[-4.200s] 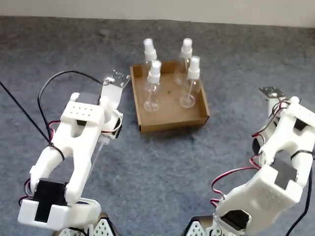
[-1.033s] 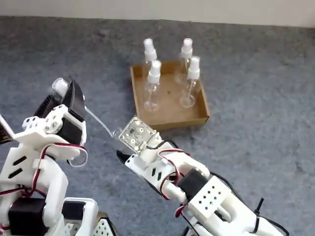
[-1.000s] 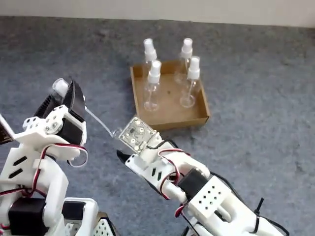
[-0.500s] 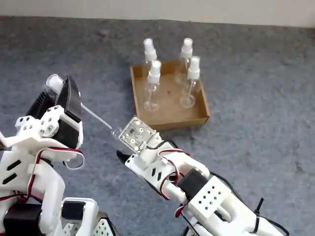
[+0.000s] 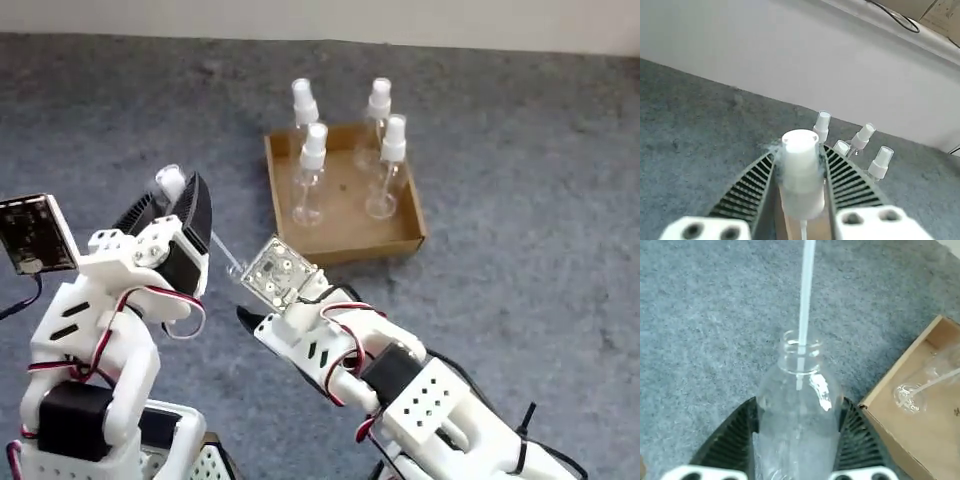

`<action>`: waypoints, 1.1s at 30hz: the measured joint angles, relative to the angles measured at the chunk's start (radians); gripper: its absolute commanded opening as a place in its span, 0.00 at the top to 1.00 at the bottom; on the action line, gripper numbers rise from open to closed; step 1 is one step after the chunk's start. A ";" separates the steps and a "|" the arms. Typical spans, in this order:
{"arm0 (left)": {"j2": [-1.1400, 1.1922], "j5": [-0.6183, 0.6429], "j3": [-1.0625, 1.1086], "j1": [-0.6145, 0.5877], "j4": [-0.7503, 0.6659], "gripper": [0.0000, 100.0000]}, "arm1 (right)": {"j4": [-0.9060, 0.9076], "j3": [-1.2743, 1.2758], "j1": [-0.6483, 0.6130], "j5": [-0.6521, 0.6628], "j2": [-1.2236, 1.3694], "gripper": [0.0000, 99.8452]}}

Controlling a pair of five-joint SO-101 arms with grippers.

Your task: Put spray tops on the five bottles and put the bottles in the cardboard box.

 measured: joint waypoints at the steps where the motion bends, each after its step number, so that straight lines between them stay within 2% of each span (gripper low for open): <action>1: 0.000 0.000 0.000 0.000 0.000 1.00 | 0.000 0.000 0.000 0.000 0.000 1.00; 11: 0.005 -0.084 0.184 0.020 -0.009 1.00 | -0.002 0.002 0.038 -0.009 0.002 1.00; 14: -0.008 -0.098 0.224 0.081 -0.011 1.00 | -0.049 0.002 0.038 -0.074 0.002 1.00; 19: -0.008 -0.149 0.269 0.152 -0.026 1.00 | -0.078 0.003 0.041 -0.100 0.003 1.00; 33: -0.009 -0.155 0.321 0.164 -0.031 1.00 | -0.077 0.017 0.089 -0.181 0.005 1.00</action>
